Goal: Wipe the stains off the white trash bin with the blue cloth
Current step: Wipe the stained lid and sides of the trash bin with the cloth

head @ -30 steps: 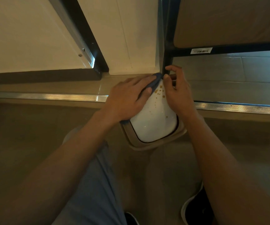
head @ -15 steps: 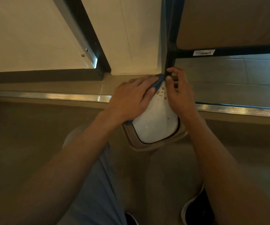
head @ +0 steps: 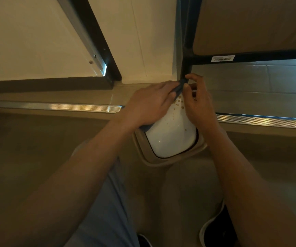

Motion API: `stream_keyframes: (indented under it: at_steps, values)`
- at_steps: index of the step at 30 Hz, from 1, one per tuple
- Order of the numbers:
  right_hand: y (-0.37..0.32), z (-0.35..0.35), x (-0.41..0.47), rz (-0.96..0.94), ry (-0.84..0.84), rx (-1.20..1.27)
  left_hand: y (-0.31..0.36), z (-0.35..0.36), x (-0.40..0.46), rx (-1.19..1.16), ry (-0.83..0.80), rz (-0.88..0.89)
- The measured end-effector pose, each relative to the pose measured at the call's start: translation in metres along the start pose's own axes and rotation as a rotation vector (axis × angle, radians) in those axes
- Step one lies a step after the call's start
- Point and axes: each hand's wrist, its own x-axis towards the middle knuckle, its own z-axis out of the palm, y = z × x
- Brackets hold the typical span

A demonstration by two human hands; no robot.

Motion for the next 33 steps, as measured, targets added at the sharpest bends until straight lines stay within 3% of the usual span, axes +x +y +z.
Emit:
stream_keyframes:
  at_steps: [5, 8, 11, 14, 19, 23, 27, 33]
  values:
    - [-0.004, 0.002, 0.0, 0.029, -0.026, -0.001, -0.038, -0.004, -0.036, -0.164, 0.023, 0.022]
    - [-0.003, 0.003, -0.001, 0.04, -0.019, -0.012, -0.037, -0.01, -0.017, -0.259, -0.023, -0.151]
    - [-0.002, 0.002, -0.001, 0.024, -0.008, -0.008, -0.014, -0.01, 0.014, -0.135, -0.091, -0.265]
    - [-0.002, 0.001, 0.0, 0.008, 0.009, -0.004, 0.002, -0.004, 0.015, -0.031, -0.009, -0.129]
    - [-0.004, 0.003, -0.001, 0.004, -0.001, -0.011, -0.024, -0.002, -0.03, -0.086, 0.042, 0.056]
    - [-0.004, 0.003, -0.001, 0.022, -0.004, -0.035, -0.039, -0.006, -0.02, -0.25, 0.019, -0.096]
    - [-0.004, 0.001, 0.001, 0.035, -0.008, -0.017, -0.013, -0.008, 0.016, -0.111, -0.065, -0.243]
    - [-0.005, 0.002, -0.002, 0.006, -0.016, -0.008, -0.015, 0.0, -0.025, -0.047, 0.061, 0.045]
